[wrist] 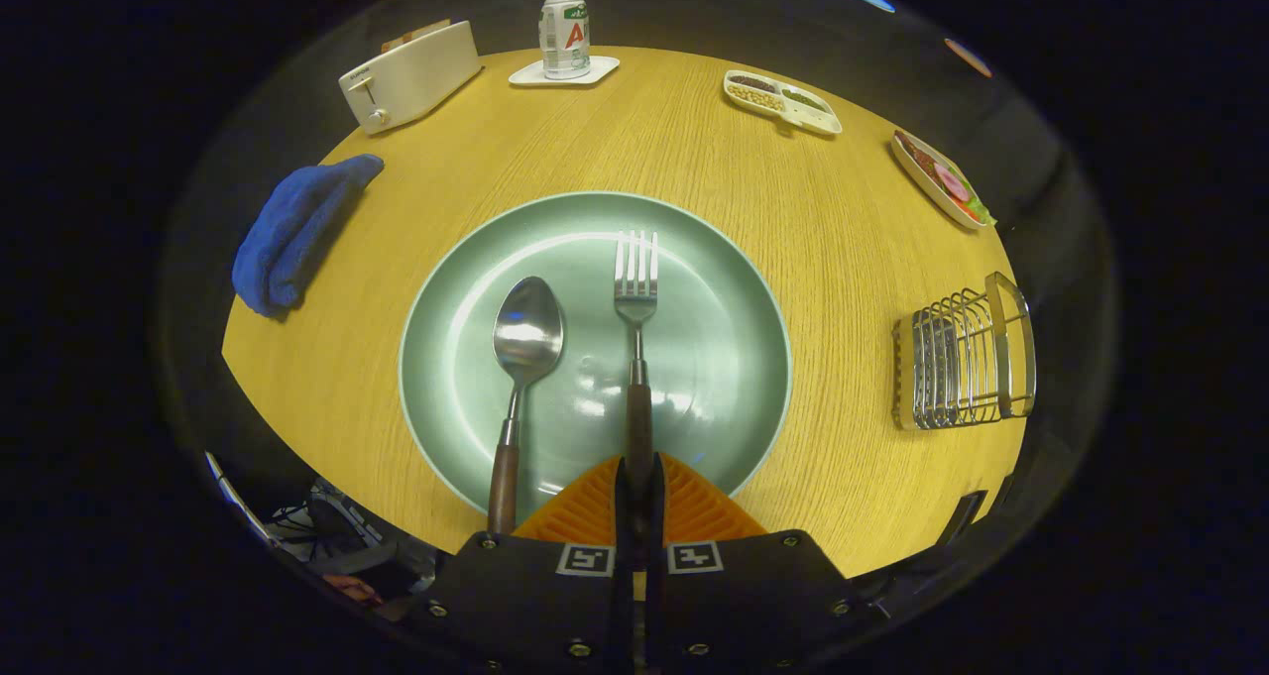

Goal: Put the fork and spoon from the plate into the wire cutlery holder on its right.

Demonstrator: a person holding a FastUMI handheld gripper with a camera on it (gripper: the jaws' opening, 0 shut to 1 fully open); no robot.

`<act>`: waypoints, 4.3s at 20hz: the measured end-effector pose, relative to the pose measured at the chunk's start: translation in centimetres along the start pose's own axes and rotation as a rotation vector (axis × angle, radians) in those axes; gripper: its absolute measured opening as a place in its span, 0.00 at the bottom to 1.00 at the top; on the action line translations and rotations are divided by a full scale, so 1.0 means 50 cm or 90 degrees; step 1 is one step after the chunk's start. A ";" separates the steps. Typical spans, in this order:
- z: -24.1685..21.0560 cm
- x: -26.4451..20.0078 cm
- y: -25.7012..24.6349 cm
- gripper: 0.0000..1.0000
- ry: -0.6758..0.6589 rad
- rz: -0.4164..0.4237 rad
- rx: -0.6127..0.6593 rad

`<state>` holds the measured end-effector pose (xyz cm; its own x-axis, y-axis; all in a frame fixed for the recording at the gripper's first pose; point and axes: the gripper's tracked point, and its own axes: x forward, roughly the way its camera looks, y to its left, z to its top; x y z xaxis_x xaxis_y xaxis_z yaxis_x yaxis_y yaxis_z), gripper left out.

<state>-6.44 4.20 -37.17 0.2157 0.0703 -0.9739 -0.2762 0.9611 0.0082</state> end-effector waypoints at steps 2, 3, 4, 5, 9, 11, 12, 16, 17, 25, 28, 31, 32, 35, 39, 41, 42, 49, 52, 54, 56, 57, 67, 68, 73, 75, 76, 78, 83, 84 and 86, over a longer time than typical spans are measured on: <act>-0.004 -0.019 -0.003 0.05 0.031 0.036 -0.004; 0.000 -0.034 -0.011 0.05 0.037 0.049 -0.005; -0.002 -0.047 -0.020 0.05 0.049 0.061 -0.015; -0.003 -0.064 -0.035 0.05 0.061 0.068 -0.024; -0.021 -0.158 -0.106 0.05 0.117 0.096 -0.073; -0.033 -0.204 -0.162 0.05 0.138 0.082 -0.111; -0.040 -0.229 -0.190 0.05 0.150 0.070 -0.133; -0.040 -0.297 -0.298 0.05 0.164 0.023 -0.174; -0.035 -0.311 -0.324 0.05 0.164 0.013 -0.169; -0.022 -0.326 -0.473 0.05 0.263 -0.034 -0.129; -0.022 -0.294 -0.488 0.05 0.313 -0.033 -0.126; -0.012 -0.257 -0.499 0.05 0.357 -0.042 -0.127; -0.010 -0.247 -0.498 0.05 0.370 -0.039 -0.134; -0.003 -0.222 -0.498 0.05 0.412 -0.041 -0.141; 0.014 -0.201 -0.492 0.07 0.431 -0.043 -0.126; 0.028 -0.205 -0.489 0.11 0.433 -0.037 -0.113; 0.029 -0.206 -0.492 0.12 0.428 -0.039 -0.116; 0.077 -0.255 -0.505 0.27 0.317 -0.054 -0.091; 0.083 -0.293 -0.465 0.27 0.245 -0.033 -0.068; 0.079 -0.313 -0.427 0.27 0.207 -0.016 -0.062; 0.071 -0.331 -0.383 0.28 0.181 0.003 -0.053; 0.069 -0.337 -0.365 0.28 0.170 0.010 -0.048; 0.024 -0.332 -0.190 0.28 0.098 0.057 -0.013; 0.015 -0.326 -0.175 0.28 0.100 0.064 -0.010; -0.014 -0.305 -0.114 0.28 0.113 0.087 -0.008; -0.019 -0.303 -0.099 0.28 0.116 0.094 -0.011; -0.023 -0.300 -0.089 0.28 0.116 0.096 -0.011; -0.022 -0.293 -0.068 0.28 0.116 0.103 -0.008; -0.031 -0.256 0.007 0.28 0.129 0.135 -0.003; -0.035 -0.245 0.021 0.28 0.134 0.141 -0.004; -0.040 -0.218 0.043 0.28 0.140 0.150 -0.009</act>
<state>-11.28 4.98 -26.99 -0.0635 0.2293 -0.9713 -0.3073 0.9215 0.2377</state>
